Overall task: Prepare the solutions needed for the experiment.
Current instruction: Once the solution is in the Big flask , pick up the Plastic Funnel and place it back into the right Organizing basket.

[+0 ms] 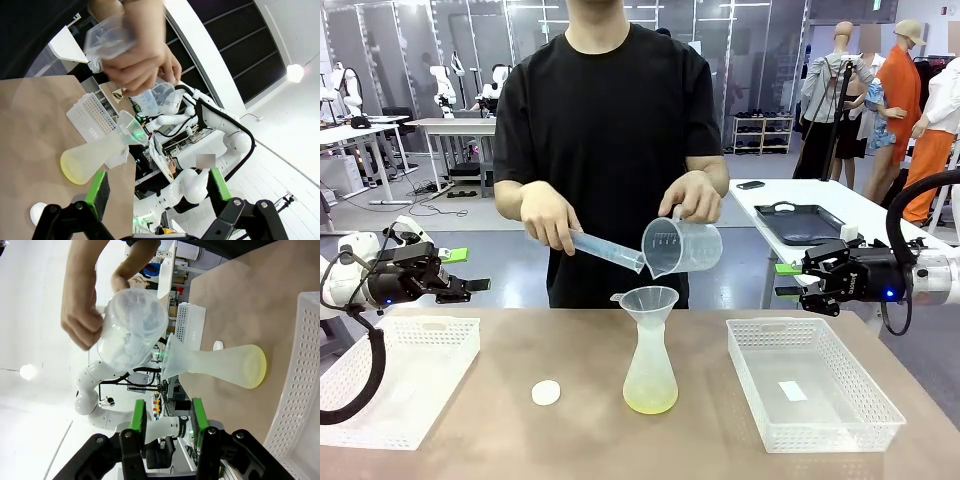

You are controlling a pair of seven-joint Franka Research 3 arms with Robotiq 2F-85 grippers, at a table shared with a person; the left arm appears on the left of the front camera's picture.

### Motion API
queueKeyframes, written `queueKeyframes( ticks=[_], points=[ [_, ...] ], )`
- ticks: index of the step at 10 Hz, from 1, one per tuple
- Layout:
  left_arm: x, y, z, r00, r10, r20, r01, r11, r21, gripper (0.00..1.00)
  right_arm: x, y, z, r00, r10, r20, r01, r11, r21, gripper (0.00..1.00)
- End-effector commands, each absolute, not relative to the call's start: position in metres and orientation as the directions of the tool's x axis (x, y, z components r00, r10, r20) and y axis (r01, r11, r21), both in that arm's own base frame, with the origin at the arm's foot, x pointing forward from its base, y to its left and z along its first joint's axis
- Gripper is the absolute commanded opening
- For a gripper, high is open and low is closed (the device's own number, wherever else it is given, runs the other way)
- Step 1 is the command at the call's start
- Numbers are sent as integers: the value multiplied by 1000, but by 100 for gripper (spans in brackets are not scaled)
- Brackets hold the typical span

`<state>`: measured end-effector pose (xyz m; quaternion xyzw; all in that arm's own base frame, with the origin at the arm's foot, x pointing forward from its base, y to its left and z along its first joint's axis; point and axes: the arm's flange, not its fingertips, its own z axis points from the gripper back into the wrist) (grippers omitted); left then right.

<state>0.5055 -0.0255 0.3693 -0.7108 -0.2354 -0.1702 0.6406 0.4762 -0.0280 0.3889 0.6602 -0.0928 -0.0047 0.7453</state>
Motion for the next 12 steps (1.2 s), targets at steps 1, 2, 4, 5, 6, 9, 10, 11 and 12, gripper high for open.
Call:
queueKeyframes(
  ticks=[1, 2, 4, 5, 6, 9, 10, 11, 12],
  points=[
    [504, -26, 369, 829, 104, 550, 557, -50, -829, 100, 476, -28, 389, 982, -129, 135, -118, 128, 985, 47],
    [504, -26, 369, 829, 104, 550, 557, -50, -829, 100, 476, -28, 389, 982, -129, 135, -118, 128, 985, 47],
    [504, -26, 369, 829, 104, 550, 557, -50, -829, 100, 476, -28, 389, 982, -129, 135, -118, 128, 985, 47],
    [504, -26, 369, 829, 104, 550, 557, -50, -829, 100, 476, -28, 389, 982, -129, 135, -118, 128, 985, 47],
    [504, -26, 369, 829, 104, 550, 557, -50, -829, 100, 476, -28, 389, 982, -129, 135, -118, 128, 985, 47],
    [504, -26, 369, 829, 104, 550, 557, -50, -829, 100, 477, -21, 397, 981, -110, 160, -141, 169, 976, 47],
    [504, -26, 369, 829, 104, 550, 557, -50, -829, 100, 478, -13, 407, 980, -88, 178, -152, 239, 959, 47],
    [504, -26, 369, 829, 104, 550, 557, -50, -829, 100, 478, -4, 420, 980, -68, 188, -158, 312, 937, 47],
    [504, -26, 369, 829, 104, 550, 557, -50, -829, 100, 480, 5, 435, 981, -47, 189, -158, 374, 914, 47]
  ],
)
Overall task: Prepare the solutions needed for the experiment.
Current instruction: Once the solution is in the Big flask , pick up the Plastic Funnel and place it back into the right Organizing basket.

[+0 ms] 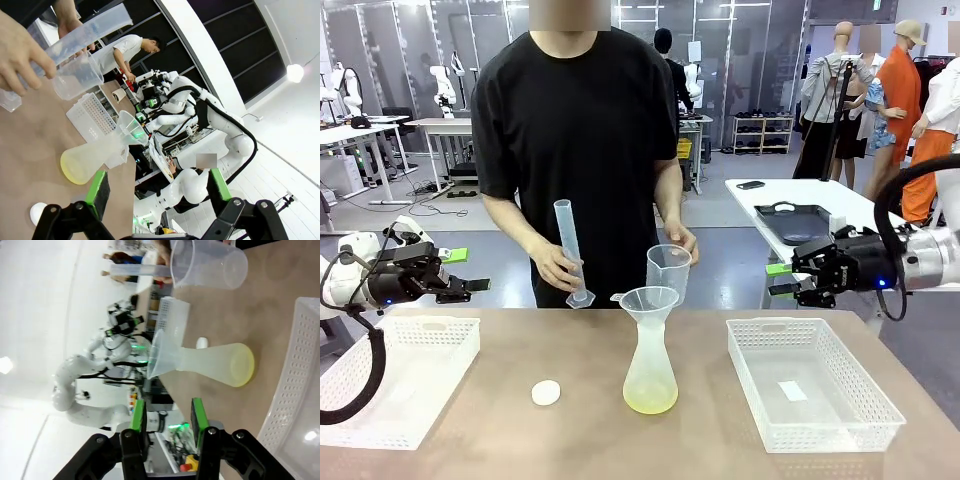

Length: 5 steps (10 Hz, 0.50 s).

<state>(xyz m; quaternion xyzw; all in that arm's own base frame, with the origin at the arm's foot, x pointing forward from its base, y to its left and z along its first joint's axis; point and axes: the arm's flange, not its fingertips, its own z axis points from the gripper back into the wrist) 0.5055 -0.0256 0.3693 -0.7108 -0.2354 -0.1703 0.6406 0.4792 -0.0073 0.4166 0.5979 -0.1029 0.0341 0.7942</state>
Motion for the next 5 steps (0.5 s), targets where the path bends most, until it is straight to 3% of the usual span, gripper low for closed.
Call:
queueKeyframes(
  ticks=[1, 5],
  points=[
    [504, -26, 369, 829, 104, 550, 557, -50, -829, 100, 483, 14, 448, 983, -27, 180, -151, 432, 889, 47],
    [504, -26, 369, 829, 104, 550, 557, -50, -829, 100, 489, 59, 507, 990, 21, 136, -111, 710, 695, 47]
  ],
)
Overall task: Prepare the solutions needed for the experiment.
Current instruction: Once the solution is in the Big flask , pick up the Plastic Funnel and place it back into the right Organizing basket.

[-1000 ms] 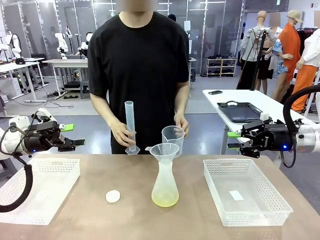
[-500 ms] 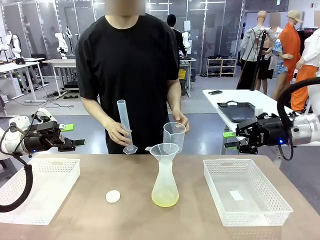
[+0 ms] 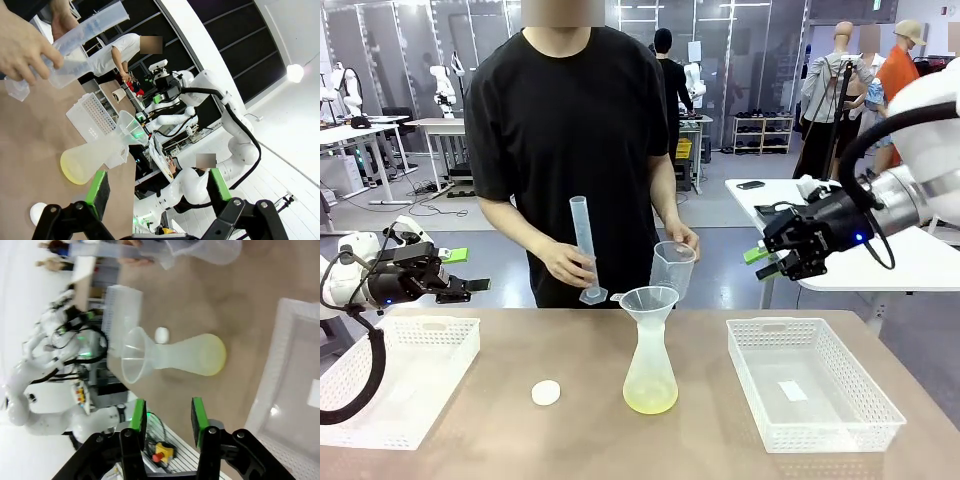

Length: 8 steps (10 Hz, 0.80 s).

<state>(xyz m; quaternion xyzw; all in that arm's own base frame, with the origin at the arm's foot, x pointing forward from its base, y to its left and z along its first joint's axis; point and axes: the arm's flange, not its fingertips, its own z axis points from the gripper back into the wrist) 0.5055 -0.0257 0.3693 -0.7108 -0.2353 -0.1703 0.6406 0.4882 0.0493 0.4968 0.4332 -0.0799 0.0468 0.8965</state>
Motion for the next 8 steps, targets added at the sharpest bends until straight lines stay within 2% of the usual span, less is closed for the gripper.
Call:
queueKeyframes(
  ticks=[1, 3, 5, 7, 8],
  points=[
    [504, -26, 369, 829, 104, 550, 557, -50, -829, 100, 488, 70, 519, 990, 36, 140, -116, 775, 621, 47],
    [504, -26, 369, 829, 104, 550, 557, -50, -829, 100, 483, 90, 537, 984, 39, 172, -109, 900, 422, 47],
    [504, -26, 369, 829, 104, 550, 557, -50, -829, 100, 481, 108, 541, 983, 57, 175, -103, 958, 267, 47],
    [504, -26, 369, 829, 104, 550, 557, -50, -829, 100, 480, 124, 541, 981, 72, 178, -110, 970, 215, 47],
    [504, -26, 369, 829, 104, 550, 557, -50, -829, 100, 478, 104, 540, 977, 88, 194, -140, 951, 276, 47]
  ],
)
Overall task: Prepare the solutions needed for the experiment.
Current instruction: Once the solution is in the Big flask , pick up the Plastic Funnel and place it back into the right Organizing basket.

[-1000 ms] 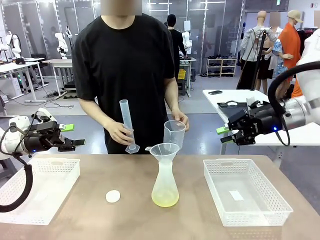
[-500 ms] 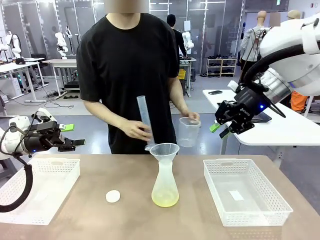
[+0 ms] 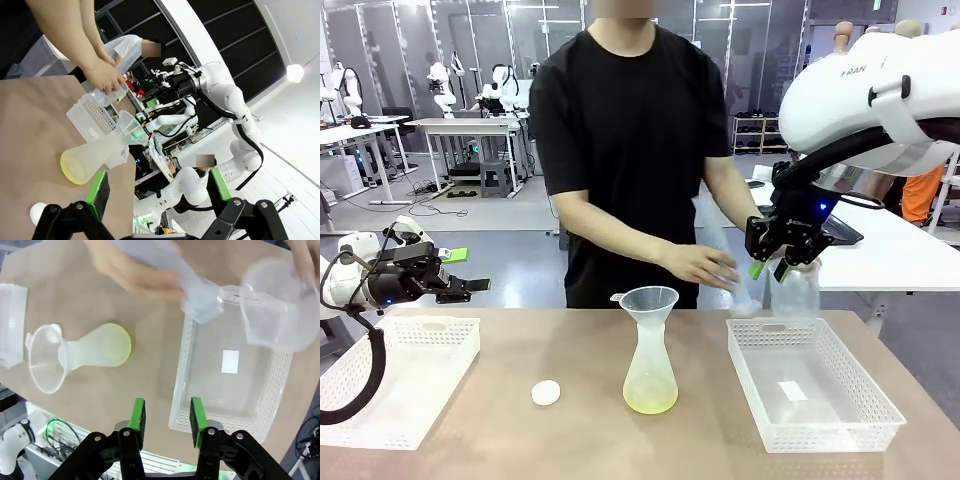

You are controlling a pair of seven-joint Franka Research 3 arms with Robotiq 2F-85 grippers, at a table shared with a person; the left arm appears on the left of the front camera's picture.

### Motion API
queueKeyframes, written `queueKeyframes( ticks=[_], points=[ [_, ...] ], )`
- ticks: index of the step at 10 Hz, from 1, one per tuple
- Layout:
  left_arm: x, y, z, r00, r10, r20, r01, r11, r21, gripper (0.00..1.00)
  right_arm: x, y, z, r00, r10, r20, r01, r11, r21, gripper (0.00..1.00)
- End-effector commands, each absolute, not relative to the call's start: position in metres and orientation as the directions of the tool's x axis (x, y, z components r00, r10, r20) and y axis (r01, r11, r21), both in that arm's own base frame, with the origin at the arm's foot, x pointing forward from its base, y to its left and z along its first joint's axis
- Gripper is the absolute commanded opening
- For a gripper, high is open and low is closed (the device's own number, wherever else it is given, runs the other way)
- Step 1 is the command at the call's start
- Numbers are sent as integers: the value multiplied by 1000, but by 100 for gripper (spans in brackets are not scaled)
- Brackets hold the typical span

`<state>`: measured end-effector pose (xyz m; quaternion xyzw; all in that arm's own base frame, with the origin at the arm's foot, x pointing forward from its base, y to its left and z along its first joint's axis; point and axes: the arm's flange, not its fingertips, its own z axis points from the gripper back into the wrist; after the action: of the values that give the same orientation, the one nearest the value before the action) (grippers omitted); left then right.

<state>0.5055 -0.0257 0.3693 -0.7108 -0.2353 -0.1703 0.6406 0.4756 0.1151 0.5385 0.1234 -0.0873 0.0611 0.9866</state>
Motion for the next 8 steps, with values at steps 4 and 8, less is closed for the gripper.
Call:
queueKeyframes(
  ticks=[4, 8],
  points=[
    [504, -26, 369, 829, 104, 550, 557, -50, -829, 100, 478, 104, 540, 977, 88, 194, -140, 951, 276, 47],
    [504, -26, 369, 829, 104, 550, 557, -50, -829, 100, 494, 134, 547, 950, 255, 179, -288, 937, 195, 47]
  ],
)
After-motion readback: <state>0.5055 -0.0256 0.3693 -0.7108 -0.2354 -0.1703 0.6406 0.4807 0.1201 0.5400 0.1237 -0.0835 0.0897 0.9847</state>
